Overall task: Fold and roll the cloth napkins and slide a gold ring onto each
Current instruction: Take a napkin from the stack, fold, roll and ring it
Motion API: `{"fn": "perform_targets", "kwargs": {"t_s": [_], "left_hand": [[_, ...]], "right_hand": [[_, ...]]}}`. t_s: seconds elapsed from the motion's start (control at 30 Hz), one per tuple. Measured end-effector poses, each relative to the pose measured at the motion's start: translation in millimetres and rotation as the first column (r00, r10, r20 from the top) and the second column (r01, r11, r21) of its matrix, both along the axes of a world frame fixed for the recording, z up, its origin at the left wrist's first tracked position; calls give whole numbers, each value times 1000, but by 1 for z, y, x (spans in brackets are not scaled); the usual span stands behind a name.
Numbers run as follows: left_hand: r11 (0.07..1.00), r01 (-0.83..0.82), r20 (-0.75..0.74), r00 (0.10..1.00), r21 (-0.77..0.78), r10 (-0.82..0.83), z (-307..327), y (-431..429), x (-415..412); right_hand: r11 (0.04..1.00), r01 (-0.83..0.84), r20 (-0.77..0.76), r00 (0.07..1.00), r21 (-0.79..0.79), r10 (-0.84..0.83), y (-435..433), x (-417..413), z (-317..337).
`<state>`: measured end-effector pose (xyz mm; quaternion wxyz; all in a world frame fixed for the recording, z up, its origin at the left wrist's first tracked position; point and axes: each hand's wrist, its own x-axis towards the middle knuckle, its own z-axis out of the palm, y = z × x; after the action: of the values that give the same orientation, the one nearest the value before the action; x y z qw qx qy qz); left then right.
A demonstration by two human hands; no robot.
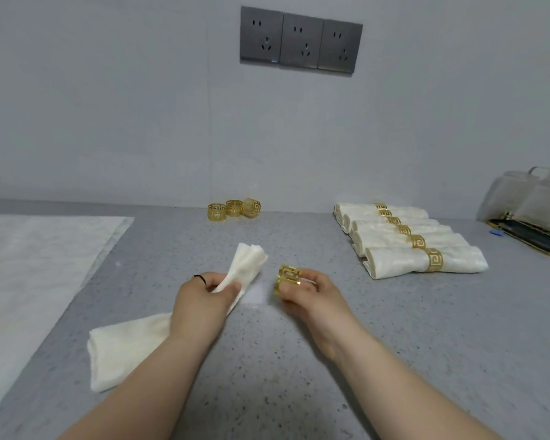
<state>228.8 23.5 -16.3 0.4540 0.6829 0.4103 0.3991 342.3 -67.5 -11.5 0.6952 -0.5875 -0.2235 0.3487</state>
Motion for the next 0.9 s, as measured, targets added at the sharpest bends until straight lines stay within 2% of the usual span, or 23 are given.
{"fn": "perform_targets", "kwargs": {"t_s": [0.1,0.23,0.43,0.57,0.73,0.83,0.9], "left_hand": [[998,37,15,999,41,-38,-2,-4,1],[973,212,41,976,89,-216,0,-8,4],[901,409,83,902,143,-423,3,-6,2],[900,391,64,910,191,-409,3,-5,3],[917,362,43,926,168,-374,0,0,0],[922,341,-18,939,186,-344,0,6,-2],[918,345,-84,939,197,-335,0,8,-2]], "right_hand": [[997,-60,-18,998,50,61,1,-5,-4],[986,-97,-28,994,135,102,1,3,-4],[980,-151,46,988,130,146,0,13,-5],[979,-180,114,979,100,168,0,14,-6],[966,-252,174,955,60,238,-2,14,-7],[960,-268,155,955,87,253,-5,21,-2],[955,-290,199,942,67,272,-9,25,2]]}}
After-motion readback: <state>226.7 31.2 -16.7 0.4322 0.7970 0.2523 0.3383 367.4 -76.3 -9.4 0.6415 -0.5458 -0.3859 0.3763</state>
